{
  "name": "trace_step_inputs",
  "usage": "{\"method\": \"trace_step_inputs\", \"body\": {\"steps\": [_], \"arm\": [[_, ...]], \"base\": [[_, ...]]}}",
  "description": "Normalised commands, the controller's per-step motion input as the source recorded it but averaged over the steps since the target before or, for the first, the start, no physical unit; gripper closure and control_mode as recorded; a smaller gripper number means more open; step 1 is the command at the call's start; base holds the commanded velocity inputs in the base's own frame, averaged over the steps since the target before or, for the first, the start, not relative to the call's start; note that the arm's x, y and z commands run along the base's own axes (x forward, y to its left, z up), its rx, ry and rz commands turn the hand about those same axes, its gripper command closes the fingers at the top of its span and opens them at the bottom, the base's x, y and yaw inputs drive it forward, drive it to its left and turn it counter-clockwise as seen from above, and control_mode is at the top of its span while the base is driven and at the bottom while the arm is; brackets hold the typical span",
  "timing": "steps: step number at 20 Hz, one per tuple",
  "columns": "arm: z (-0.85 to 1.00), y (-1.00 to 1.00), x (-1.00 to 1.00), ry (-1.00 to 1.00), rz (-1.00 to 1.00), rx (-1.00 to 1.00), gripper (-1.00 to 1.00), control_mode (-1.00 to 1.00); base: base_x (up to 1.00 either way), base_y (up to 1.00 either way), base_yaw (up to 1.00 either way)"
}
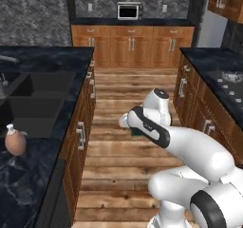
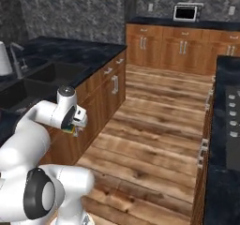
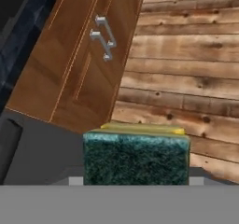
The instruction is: Restock the sink supplies by placing the sponge and soap dispenser on the counter and next to the sink. Make sure the soap dispenser is upright.
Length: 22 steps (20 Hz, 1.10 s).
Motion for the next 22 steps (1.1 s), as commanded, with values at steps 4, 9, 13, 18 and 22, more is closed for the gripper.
{"method": "trace_step_inputs", "body": {"steps": [4, 9, 13, 18, 22], "arm": [[0.0, 0.0, 0.0, 0.0, 0.0, 0.0, 1.0, 1.0], [0.0, 0.0, 0.0, 0.0, 0.0, 0.0, 1.0, 1.0], [0.0, 0.0, 0.0, 0.0, 0.0, 0.0, 1.0, 1.0], [0.0, 0.0, 0.0, 0.0, 0.0, 0.0, 1.0, 1.0], [0.0, 0.0, 0.0, 0.0, 0.0, 0.0, 1.0, 1.0]], "base": [[1.0, -0.58, 0.52], [1.0, -0.61, 0.47], [1.0, -0.63, 0.38], [1.0, -0.62, 0.38], [1.0, -0.58, 0.39]]}}
